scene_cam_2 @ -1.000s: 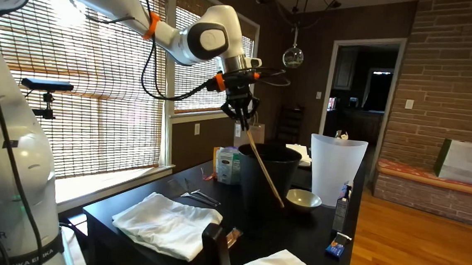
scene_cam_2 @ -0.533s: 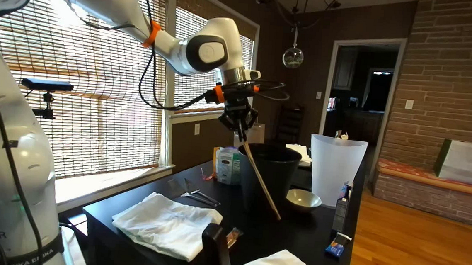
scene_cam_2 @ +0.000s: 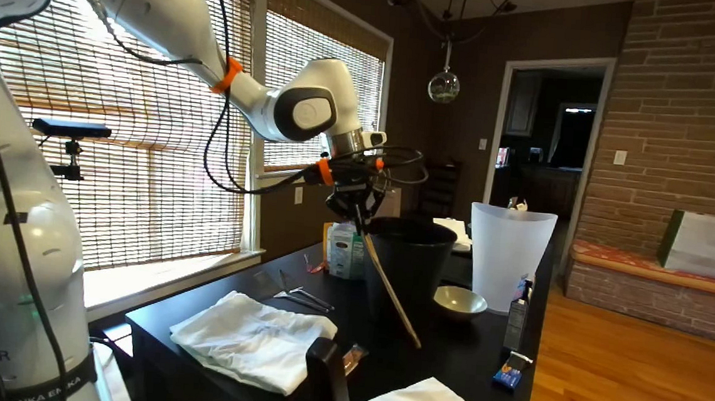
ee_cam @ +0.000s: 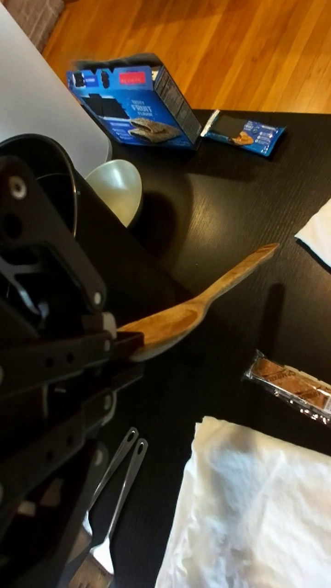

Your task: Remove the wooden spoon from the black bin.

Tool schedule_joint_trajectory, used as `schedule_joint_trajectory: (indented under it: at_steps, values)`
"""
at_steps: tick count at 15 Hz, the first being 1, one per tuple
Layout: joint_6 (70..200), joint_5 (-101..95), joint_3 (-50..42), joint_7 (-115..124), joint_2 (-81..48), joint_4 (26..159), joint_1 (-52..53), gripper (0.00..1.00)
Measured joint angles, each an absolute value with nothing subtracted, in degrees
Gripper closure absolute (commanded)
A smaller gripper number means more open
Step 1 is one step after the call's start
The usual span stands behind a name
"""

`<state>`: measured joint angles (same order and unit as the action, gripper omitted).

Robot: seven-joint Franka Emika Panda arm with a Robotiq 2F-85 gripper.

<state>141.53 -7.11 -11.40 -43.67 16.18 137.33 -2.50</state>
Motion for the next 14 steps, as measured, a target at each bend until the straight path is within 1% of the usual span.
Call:
schedule_joint_trajectory:
  at_steps: [7,11,14]
  values:
    - [152.34,-8.57,-9.59,-37.81,13.34,143.28,-2.61,0.98]
    - [159.38,-15.27,-7.69,-29.04,10.61,145.05,-3.86,0.98]
    - [161.96,-21.72,-6.17,-21.21,8.5,145.46,-5.64,0.98]
